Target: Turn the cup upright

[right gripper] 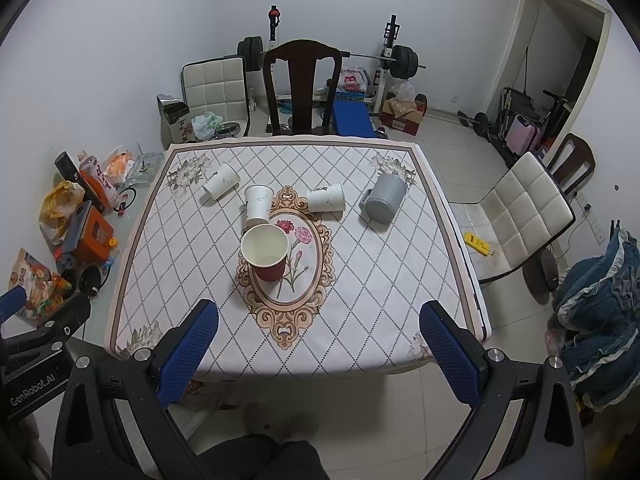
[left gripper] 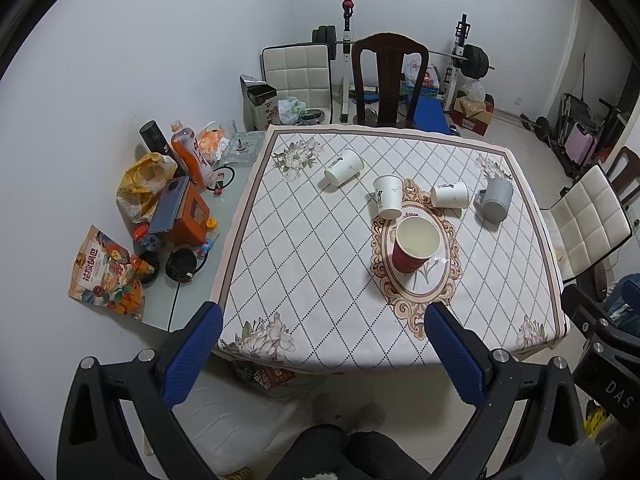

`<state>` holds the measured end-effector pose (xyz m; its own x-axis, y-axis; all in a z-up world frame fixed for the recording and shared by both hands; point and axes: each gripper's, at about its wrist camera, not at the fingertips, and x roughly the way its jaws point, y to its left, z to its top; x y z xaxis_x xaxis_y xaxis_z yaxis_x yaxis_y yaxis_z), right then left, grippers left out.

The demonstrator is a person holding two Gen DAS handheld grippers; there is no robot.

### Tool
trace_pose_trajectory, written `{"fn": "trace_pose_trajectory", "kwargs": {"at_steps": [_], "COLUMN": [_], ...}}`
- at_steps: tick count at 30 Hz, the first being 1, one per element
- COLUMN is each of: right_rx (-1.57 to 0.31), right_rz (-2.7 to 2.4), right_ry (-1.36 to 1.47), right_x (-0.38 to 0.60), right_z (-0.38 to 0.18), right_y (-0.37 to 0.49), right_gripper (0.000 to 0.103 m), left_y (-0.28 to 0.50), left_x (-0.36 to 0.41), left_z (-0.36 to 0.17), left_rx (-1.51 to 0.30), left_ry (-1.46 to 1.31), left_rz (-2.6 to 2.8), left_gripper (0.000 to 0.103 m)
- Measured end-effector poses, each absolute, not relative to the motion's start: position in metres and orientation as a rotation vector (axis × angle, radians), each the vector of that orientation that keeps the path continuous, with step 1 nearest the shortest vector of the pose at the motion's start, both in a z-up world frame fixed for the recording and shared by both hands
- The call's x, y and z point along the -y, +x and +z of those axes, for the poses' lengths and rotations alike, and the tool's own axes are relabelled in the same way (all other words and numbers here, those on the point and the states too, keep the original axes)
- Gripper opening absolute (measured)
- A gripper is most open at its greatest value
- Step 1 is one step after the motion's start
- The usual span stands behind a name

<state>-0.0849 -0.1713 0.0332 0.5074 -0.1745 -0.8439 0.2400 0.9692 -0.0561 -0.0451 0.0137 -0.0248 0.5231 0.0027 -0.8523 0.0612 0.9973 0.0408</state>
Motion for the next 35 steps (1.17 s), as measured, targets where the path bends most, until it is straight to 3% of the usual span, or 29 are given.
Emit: {"fn": "trace_pose_trajectory", "kwargs": {"at_steps": [35], "right_rx": [-1.027], "right_rz": [-0.236], "right_ry": [0.069], "right_x": [0.17], "right_z": [0.03], "right_y": [-0.096], "right_gripper": [0.102], "left_y": [-0.052], "left_x": [-0.018], "left_z": [-0.025], "left_rx": [-1.02], "left_ry": [0.069], "left_rz": [-0.046], "left_gripper": [0.103]}}
